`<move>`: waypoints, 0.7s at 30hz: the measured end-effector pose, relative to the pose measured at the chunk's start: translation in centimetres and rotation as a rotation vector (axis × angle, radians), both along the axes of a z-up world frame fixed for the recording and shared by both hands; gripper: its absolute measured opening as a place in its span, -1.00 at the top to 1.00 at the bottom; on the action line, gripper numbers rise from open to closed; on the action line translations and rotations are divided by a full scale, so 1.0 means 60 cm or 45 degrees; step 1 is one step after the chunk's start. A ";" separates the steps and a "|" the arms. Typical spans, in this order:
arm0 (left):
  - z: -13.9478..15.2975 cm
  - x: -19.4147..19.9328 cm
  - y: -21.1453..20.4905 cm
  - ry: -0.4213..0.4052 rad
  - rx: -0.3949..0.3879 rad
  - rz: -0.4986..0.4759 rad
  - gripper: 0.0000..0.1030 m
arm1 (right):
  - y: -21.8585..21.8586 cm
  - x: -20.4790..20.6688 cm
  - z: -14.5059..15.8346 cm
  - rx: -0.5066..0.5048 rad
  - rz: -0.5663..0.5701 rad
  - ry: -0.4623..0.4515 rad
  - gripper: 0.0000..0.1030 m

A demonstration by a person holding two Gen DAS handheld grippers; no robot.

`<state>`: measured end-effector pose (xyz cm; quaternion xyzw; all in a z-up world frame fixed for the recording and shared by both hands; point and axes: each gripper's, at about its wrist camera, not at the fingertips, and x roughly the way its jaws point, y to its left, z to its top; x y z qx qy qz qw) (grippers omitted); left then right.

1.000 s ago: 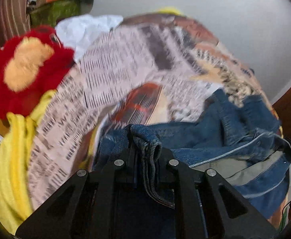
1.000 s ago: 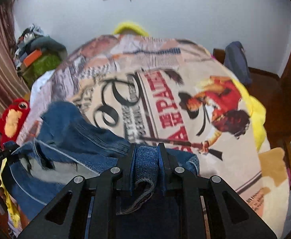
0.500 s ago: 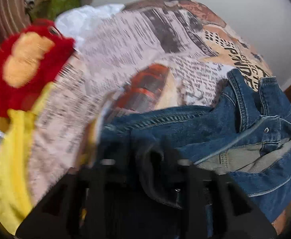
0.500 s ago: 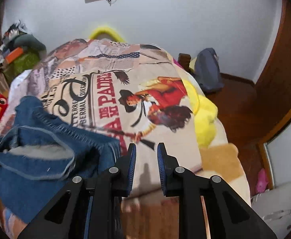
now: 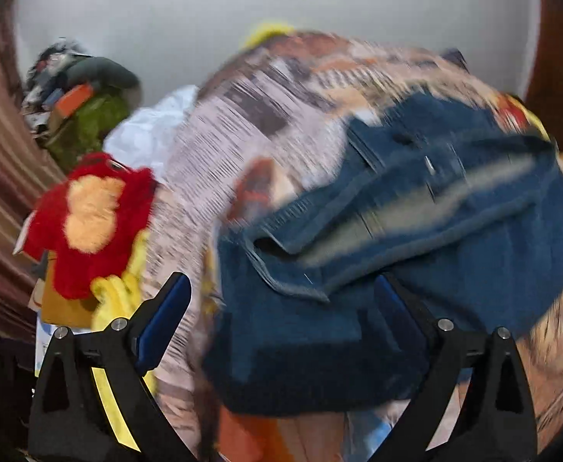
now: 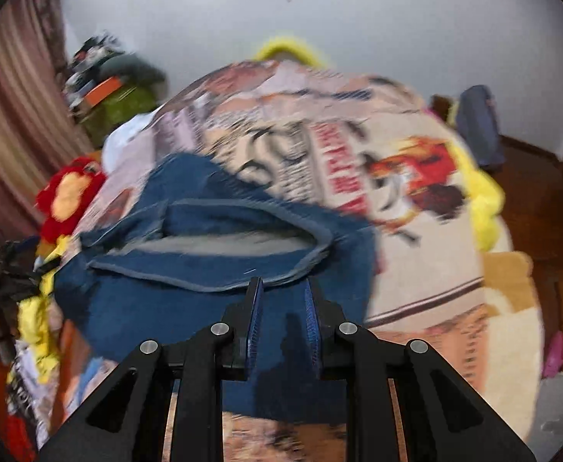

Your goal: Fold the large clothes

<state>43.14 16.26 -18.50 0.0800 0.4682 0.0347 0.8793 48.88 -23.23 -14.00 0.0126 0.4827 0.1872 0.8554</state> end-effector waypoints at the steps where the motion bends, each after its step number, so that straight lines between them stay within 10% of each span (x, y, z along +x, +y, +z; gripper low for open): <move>1: -0.015 -0.002 -0.005 0.026 -0.003 -0.010 -0.88 | 0.013 -0.002 -0.008 0.003 0.024 0.023 0.67; 9: -0.120 0.027 0.000 0.158 -0.062 0.025 -0.89 | 0.102 -0.002 -0.112 -0.081 0.156 0.191 0.67; 15: -0.117 0.097 0.032 0.137 0.081 0.103 -0.89 | 0.134 0.030 -0.118 -0.171 0.211 0.091 0.67; 21: -0.058 0.161 0.087 0.044 -0.097 0.208 -0.89 | 0.140 0.107 -0.080 -0.118 0.141 -0.015 0.67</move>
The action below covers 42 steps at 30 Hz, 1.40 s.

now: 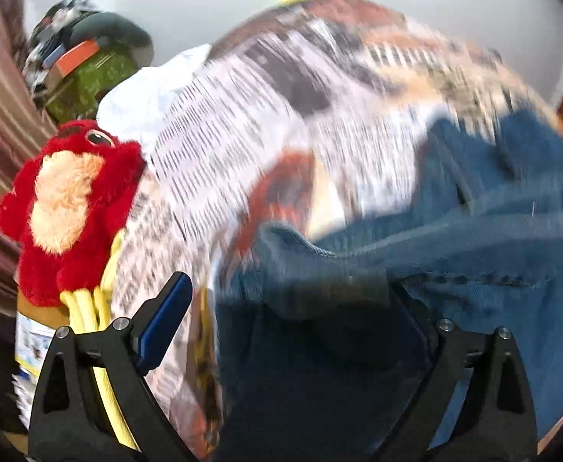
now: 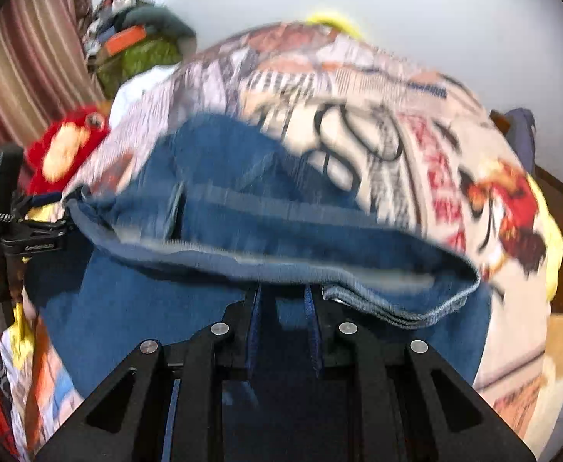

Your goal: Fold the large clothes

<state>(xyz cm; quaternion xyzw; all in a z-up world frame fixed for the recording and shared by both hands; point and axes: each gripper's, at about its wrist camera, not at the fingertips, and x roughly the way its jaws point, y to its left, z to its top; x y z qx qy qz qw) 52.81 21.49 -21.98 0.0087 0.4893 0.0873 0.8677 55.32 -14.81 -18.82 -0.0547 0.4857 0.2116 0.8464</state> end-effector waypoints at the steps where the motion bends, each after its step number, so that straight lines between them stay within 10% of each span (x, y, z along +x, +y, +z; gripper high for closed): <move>1: 0.008 0.007 0.006 -0.029 -0.006 0.027 -0.89 | 0.001 0.012 0.007 0.014 -0.022 -0.025 0.67; 10: -0.002 0.032 0.017 0.010 -0.050 0.062 -0.91 | 0.013 0.056 0.009 -0.035 -0.142 -0.107 0.67; 22: 0.106 -0.057 -0.056 -0.198 -0.101 -0.146 -0.91 | 0.055 -0.066 0.064 0.091 0.097 -0.012 0.67; 28: 0.039 -0.093 -0.115 -0.066 -0.124 -0.280 -0.91 | 0.114 -0.116 -0.025 -0.144 0.229 0.096 0.67; 32: -0.036 -0.102 -0.145 0.081 -0.030 -0.318 -0.91 | 0.127 -0.160 -0.060 -0.310 0.337 -0.102 0.67; 38: -0.061 -0.126 -0.119 0.051 -0.125 -0.257 -1.00 | 0.114 -0.182 -0.061 -0.379 0.379 -0.155 0.67; 42: -0.063 -0.147 -0.101 0.039 -0.007 -0.209 -1.00 | 0.100 -0.174 -0.057 -0.345 0.362 -0.117 0.67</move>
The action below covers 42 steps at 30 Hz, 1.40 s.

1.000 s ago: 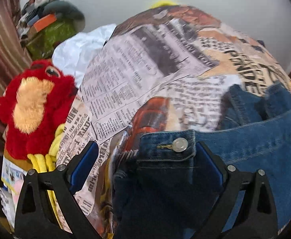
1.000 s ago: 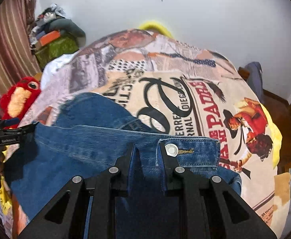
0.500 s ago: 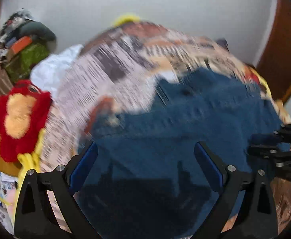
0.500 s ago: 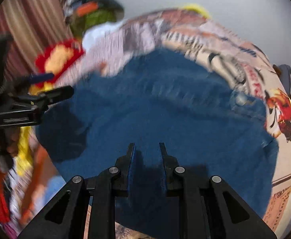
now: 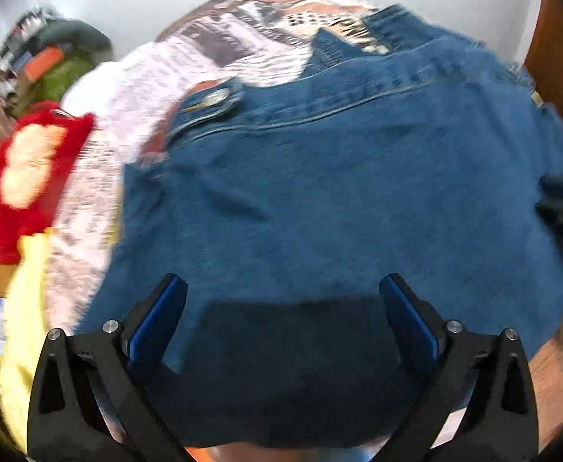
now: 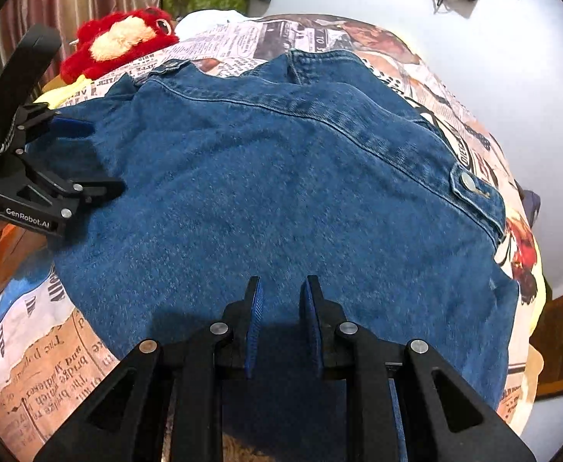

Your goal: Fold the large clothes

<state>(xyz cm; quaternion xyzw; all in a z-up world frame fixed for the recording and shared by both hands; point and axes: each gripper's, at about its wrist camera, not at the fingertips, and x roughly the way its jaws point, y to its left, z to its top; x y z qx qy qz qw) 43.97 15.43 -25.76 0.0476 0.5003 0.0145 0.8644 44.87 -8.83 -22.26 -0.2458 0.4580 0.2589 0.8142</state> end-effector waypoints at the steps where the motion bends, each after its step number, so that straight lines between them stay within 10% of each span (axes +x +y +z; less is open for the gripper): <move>1: -0.001 -0.005 0.006 -0.005 0.011 0.005 -1.00 | -0.003 -0.001 0.000 -0.007 -0.007 -0.004 0.67; 7: 0.003 -0.038 0.034 -0.017 0.097 0.068 -1.00 | -0.051 0.004 0.006 0.004 -0.086 0.024 0.46; 9: 0.008 -0.046 0.045 -0.023 0.121 0.085 -1.00 | -0.075 0.011 0.010 -0.060 -0.172 -0.024 -0.62; 10: 0.010 -0.051 0.053 -0.023 0.102 0.090 -1.00 | -0.088 0.013 0.011 -0.089 -0.211 -0.054 -0.77; 27: 0.092 -0.129 0.120 -0.204 0.092 0.393 -0.99 | -0.209 -0.005 0.111 0.145 -0.434 -0.055 -0.80; 35: 0.146 -0.162 0.095 -0.325 -0.153 0.388 -0.99 | -0.136 -0.032 0.173 0.257 -0.311 -0.114 -0.81; 42: 0.102 -0.159 0.087 -0.242 -0.471 0.446 -0.99 | -0.071 -0.031 0.135 0.260 -0.215 -0.004 -0.83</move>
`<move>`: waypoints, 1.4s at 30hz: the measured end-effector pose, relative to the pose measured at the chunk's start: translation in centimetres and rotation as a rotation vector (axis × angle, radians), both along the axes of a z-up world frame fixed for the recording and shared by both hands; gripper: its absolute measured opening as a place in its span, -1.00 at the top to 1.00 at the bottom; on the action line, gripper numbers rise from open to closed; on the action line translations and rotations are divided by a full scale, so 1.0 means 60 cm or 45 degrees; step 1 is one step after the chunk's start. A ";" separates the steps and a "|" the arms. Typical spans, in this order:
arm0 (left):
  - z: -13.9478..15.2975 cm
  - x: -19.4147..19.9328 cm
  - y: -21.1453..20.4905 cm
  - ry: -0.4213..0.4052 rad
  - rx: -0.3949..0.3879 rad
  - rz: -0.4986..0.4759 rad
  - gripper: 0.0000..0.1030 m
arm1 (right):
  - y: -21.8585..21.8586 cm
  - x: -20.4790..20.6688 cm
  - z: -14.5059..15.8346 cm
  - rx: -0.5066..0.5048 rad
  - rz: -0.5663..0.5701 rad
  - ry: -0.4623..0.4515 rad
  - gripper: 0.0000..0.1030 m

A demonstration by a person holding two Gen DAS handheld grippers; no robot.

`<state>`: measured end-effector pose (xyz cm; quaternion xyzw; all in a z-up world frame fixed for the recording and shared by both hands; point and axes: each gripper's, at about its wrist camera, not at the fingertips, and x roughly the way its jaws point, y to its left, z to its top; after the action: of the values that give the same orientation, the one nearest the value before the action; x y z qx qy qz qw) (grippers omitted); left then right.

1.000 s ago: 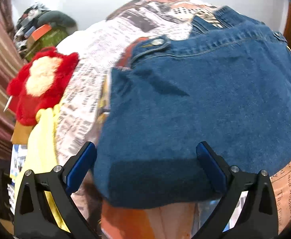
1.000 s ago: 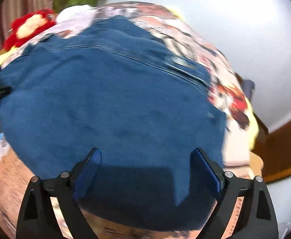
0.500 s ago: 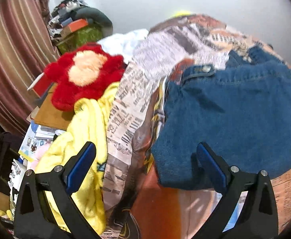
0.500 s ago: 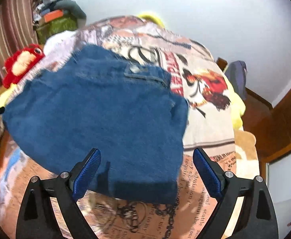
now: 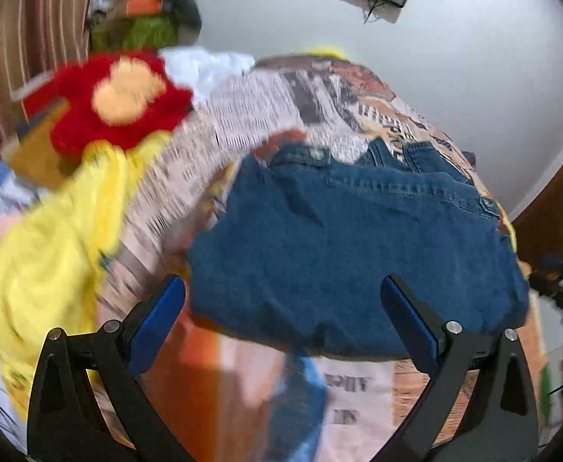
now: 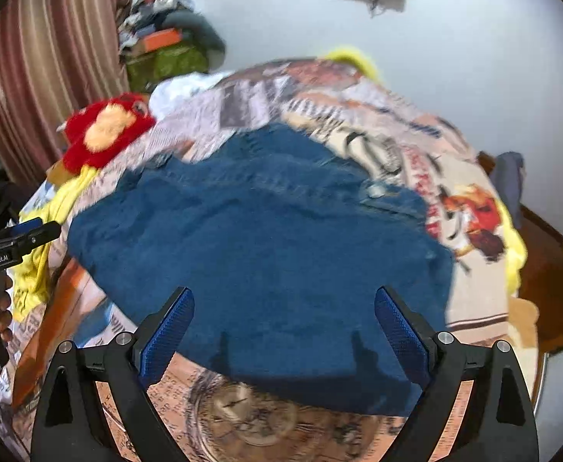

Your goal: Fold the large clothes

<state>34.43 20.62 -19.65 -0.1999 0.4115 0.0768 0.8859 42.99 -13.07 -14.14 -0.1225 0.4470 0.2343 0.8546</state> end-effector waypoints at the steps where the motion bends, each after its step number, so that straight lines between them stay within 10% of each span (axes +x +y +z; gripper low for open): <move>1: -0.011 0.001 0.000 0.015 -0.032 0.004 -0.99 | 0.006 0.003 -0.014 -0.013 0.011 0.022 -0.83; 8: -0.092 0.013 0.006 0.132 -0.326 0.012 -0.98 | 0.028 0.029 -0.130 -0.084 0.001 0.275 -0.83; 13: -0.131 0.031 0.001 0.126 -0.638 -0.041 -0.98 | 0.033 0.019 -0.145 -0.097 0.030 0.214 -0.94; 20: -0.174 0.080 0.009 0.108 -0.761 0.056 -0.98 | 0.030 0.021 -0.144 -0.070 0.028 0.225 -0.96; 25: -0.171 0.110 0.010 0.047 -0.690 0.157 -0.91 | 0.033 0.018 -0.143 -0.081 0.025 0.223 -0.96; 29: -0.165 0.126 0.017 0.062 -0.477 0.209 -0.11 | 0.034 0.015 -0.137 -0.083 0.015 0.251 -0.96; 33: -0.159 0.107 0.044 0.029 -0.623 0.209 0.18 | 0.030 0.004 -0.120 -0.107 0.018 0.252 -0.96; 42: 0.024 0.051 0.014 -0.170 -0.280 0.080 0.28 | 0.047 -0.009 -0.052 -0.085 0.037 0.157 -0.96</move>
<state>37.49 21.44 -18.23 -0.3132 0.3511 0.0455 0.8812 42.45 -10.25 -17.28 -0.1426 0.5046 0.2389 0.8173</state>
